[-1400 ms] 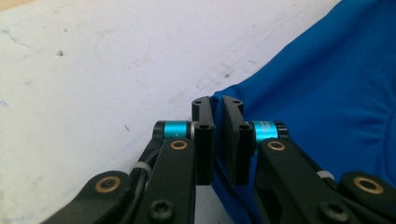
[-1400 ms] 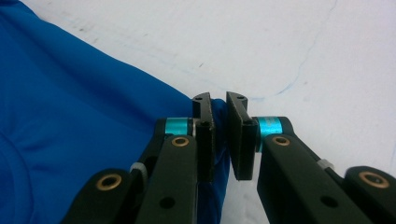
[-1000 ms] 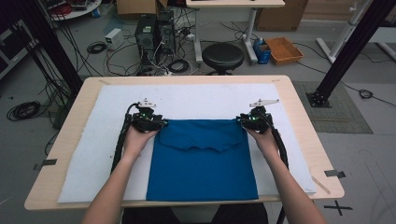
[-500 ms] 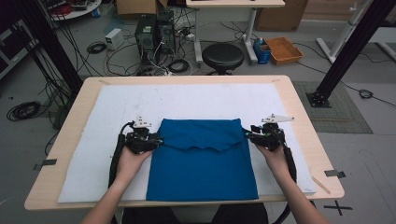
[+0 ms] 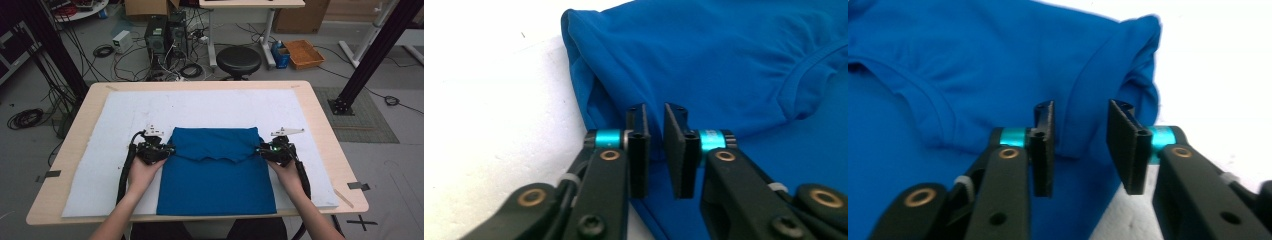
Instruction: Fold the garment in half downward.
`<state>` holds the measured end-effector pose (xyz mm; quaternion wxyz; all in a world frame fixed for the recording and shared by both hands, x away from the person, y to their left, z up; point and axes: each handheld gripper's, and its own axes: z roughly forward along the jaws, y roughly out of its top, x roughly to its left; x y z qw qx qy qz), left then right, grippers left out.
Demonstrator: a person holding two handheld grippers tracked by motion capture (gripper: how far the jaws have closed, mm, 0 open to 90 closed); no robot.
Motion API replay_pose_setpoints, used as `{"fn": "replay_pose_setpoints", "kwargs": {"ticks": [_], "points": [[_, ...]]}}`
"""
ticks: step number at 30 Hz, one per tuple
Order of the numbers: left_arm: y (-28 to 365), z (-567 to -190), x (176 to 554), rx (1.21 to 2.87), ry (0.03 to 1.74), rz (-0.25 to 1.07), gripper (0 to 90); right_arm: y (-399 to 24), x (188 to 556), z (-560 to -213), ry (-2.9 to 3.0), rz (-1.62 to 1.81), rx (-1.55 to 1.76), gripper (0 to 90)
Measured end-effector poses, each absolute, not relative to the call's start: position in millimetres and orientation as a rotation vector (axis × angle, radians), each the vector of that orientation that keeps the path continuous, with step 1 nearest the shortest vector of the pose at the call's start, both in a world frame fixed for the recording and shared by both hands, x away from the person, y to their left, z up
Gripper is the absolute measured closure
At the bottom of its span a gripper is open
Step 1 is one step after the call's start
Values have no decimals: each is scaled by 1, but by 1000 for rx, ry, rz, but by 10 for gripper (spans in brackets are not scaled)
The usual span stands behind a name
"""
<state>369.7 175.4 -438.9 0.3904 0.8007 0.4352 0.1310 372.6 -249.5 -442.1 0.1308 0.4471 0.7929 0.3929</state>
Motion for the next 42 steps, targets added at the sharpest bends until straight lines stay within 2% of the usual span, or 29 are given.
{"fn": "replay_pose_setpoints", "kwargs": {"ticks": [4,8,27,42], "points": [[176,-438,370,2035,1092,345,875,-245,371,-443,2332,1122,1250,851],[176,-438,369,2026,1090,343,880,-245,370,-441,2330,1138,1232,889],[182,-415,345,2018,1011,307,880,-255,346,-420,2329,1216,1194,894],[186,-396,292,2019,921,269,880,-266,301,-405,2355,1277,1135,894]]}}
